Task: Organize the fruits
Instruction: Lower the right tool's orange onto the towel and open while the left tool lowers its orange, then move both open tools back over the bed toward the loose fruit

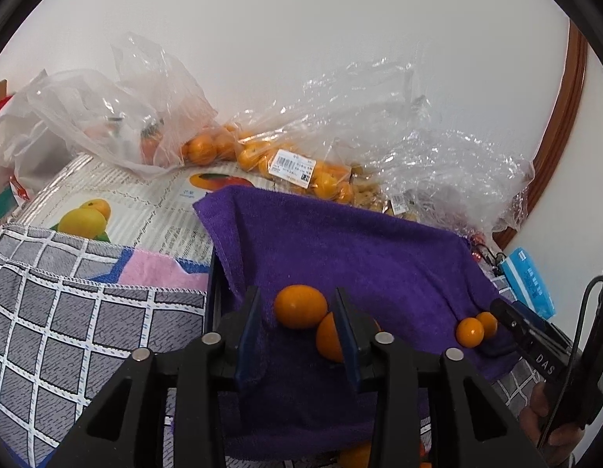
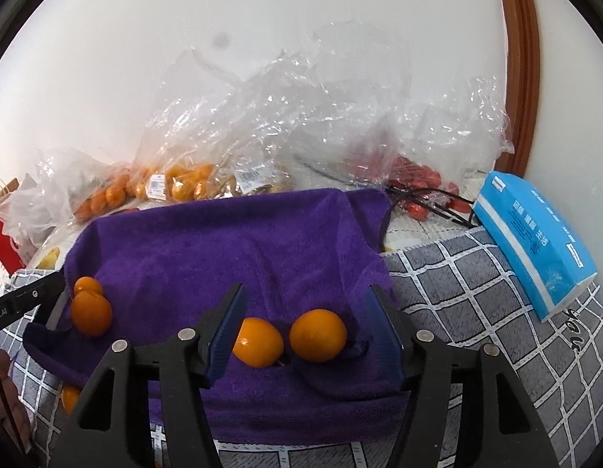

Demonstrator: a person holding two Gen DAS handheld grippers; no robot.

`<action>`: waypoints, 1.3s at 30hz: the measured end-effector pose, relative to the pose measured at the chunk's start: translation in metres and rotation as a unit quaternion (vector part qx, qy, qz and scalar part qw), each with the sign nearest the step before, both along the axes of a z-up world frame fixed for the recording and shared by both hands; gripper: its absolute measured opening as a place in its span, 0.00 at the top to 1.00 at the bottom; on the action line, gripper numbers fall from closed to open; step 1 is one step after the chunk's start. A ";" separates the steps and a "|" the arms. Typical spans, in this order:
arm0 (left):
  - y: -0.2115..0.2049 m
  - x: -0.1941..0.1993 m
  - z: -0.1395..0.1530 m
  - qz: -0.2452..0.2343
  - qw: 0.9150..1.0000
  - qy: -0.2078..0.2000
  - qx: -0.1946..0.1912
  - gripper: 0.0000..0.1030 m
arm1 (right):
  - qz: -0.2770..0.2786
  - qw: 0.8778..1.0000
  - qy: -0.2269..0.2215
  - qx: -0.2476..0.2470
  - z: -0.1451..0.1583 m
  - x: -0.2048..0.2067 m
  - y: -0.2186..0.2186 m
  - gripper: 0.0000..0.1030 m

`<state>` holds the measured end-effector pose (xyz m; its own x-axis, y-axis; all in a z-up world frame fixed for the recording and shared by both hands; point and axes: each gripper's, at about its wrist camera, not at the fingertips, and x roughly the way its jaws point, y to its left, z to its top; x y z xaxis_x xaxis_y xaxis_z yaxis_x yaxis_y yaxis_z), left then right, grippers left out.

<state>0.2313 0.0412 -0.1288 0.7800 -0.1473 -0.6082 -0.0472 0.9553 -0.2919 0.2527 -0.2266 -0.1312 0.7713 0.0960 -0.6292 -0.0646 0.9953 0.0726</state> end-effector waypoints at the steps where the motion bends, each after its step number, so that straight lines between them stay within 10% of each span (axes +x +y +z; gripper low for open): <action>1: 0.001 -0.001 0.001 0.001 1.000 -0.004 -0.002 0.62 | 0.002 1.000 -0.003 -0.002 0.000 -0.001 0.001 0.40; 13: -0.001 -0.018 0.022 -0.005 0.999 -0.048 -0.017 0.54 | 0.019 0.998 -0.053 -0.023 0.022 -0.022 0.015 0.40; 25: -0.019 -0.042 0.054 -0.026 0.996 -0.091 0.004 0.52 | 0.025 1.000 -0.004 0.018 0.043 -0.066 0.022 0.40; 33: -0.019 -0.087 0.043 -0.011 0.993 -0.065 0.098 0.47 | 0.042 0.998 0.032 0.026 0.029 -0.104 0.032 0.40; 39: 0.007 -0.115 0.011 -0.017 0.996 -0.013 0.081 0.47 | 0.074 0.994 0.068 0.033 -0.001 -0.122 0.047 0.47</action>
